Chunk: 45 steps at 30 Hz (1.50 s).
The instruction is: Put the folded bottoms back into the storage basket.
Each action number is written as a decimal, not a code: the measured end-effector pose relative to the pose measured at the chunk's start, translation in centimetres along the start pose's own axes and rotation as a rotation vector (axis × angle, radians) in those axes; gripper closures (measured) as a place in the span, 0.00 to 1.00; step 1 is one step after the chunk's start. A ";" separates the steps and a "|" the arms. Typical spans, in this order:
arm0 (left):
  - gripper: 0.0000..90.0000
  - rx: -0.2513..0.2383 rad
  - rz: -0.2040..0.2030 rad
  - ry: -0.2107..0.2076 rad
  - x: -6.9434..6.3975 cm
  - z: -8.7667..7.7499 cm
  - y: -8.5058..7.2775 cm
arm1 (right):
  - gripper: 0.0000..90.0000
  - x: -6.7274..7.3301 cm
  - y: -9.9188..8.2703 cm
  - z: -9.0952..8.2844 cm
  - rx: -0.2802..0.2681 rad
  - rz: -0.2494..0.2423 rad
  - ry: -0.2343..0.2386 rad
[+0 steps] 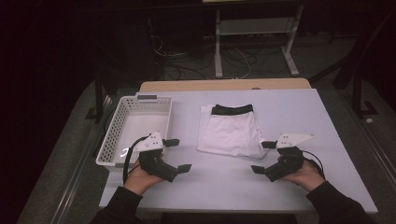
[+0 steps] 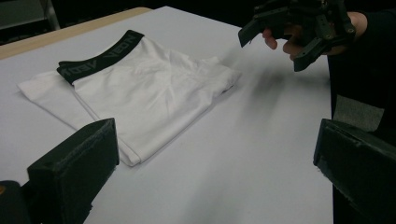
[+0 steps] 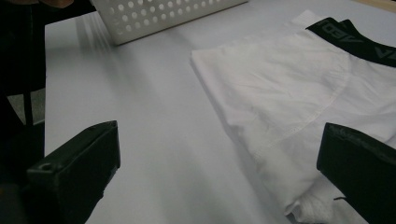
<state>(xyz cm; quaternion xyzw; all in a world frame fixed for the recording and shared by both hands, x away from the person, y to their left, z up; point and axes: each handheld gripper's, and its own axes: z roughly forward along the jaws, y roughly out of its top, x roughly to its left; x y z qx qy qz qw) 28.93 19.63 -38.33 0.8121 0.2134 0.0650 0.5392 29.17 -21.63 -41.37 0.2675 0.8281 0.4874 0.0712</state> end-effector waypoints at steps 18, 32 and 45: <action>0.00 -0.011 -0.002 -0.001 -0.1 0.0 0.1 | 0.00 -0.2 1.0 1.5 0.005 -0.013 0.018; 0.00 -0.010 -0.004 0.003 0.0 0.0 0.1 | 0.05 -0.6 1.6 2.4 0.007 -0.017 0.028; 0.00 -0.012 -0.007 0.004 0.1 0.0 0.1 | 0.16 -0.8 2.2 3.5 0.032 -0.015 0.035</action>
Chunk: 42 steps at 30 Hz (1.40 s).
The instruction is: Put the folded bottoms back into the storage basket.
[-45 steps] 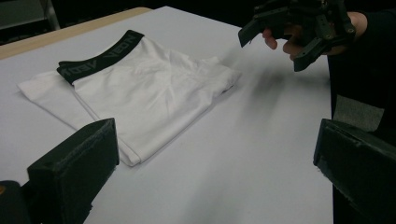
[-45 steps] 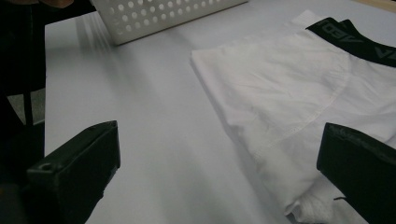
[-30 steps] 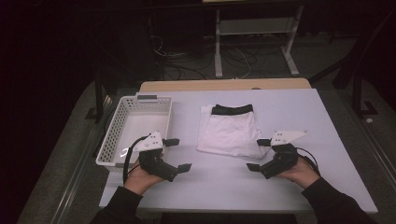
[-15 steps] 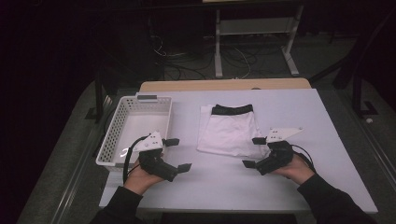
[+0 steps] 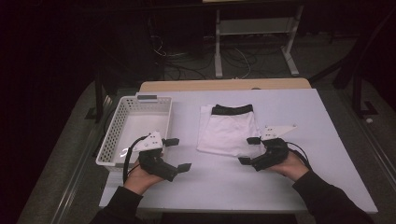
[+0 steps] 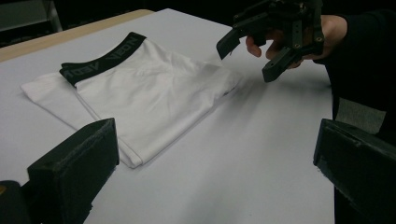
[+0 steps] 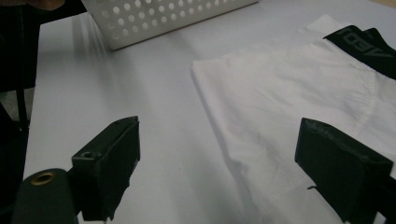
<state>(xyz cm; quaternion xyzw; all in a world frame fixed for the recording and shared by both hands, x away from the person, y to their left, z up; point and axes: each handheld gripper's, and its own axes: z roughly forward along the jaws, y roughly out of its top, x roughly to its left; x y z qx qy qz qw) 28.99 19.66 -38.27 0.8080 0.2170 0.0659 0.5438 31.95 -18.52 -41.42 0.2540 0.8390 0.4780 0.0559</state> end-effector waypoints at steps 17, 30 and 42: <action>0.00 -0.002 0.001 0.001 0.1 -0.1 0.1 | 0.29 -0.6 1.3 1.4 0.063 -0.013 0.030; 0.00 0.000 0.003 0.005 0.0 0.0 0.1 | 0.44 -1.0 1.7 2.5 0.086 -0.036 0.047; 0.00 0.001 0.004 0.002 0.0 0.0 0.1 | 0.56 -1.5 1.8 3.5 0.114 -0.053 0.058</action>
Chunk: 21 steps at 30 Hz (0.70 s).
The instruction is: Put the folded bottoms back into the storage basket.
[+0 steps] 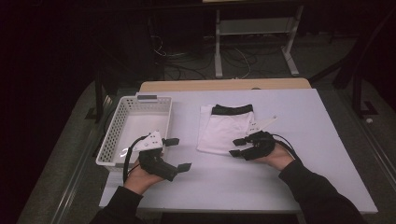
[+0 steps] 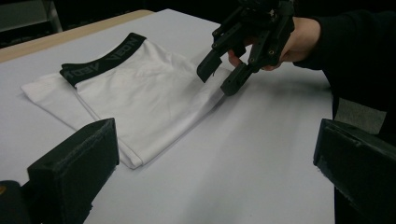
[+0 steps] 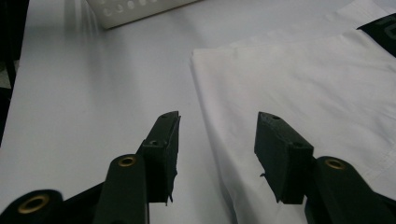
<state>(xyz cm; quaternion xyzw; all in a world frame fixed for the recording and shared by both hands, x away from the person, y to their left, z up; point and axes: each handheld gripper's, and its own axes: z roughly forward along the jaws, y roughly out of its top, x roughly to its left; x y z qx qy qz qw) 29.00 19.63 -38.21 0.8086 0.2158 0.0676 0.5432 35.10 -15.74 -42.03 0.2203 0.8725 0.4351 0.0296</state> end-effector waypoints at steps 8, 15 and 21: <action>0.00 -0.001 -0.001 0.001 0.0 0.0 0.0 | 0.63 -0.4 0.0 0.7 0.018 -0.007 0.019; 0.00 -0.006 0.000 -0.003 0.0 0.0 0.1 | 0.69 -0.6 -0.2 1.1 0.046 -0.015 0.029; 0.00 -0.005 -0.004 0.000 0.0 0.0 0.1 | 0.71 -0.8 -0.4 1.6 0.066 -0.028 0.031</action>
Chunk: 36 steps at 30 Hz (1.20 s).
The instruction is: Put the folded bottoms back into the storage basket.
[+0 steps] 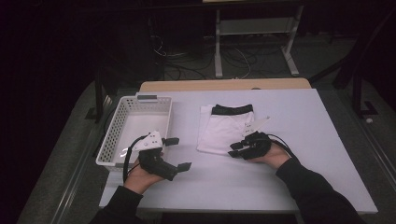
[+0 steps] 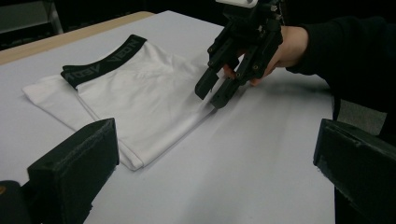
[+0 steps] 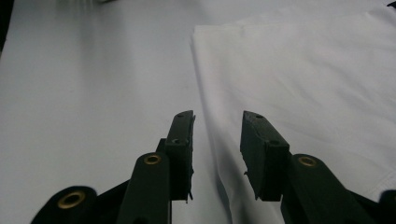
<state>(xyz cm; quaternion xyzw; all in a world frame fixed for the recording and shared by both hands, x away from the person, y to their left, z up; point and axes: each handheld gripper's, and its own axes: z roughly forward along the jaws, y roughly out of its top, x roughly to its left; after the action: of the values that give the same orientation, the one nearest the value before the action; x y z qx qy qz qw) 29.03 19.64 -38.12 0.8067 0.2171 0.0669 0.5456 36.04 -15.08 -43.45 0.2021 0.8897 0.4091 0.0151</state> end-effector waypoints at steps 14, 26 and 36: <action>0.00 0.002 0.001 -0.002 0.0 0.1 0.0 | 0.72 -0.2 -0.7 1.2 0.061 -0.056 -0.051; 0.00 0.002 0.000 0.001 0.0 0.0 0.0 | 0.80 0.5 -0.9 1.4 0.070 -0.139 -0.113; 0.00 0.003 0.002 0.000 0.0 0.0 0.0 | 0.94 0.2 -0.9 1.4 0.062 -0.134 -0.130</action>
<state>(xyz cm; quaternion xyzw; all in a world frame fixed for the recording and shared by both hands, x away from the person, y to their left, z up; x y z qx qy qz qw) 29.00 19.59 -38.15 0.8077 0.2162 0.0672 0.5443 35.86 -14.52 -45.04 0.1686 0.9107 0.3654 0.0936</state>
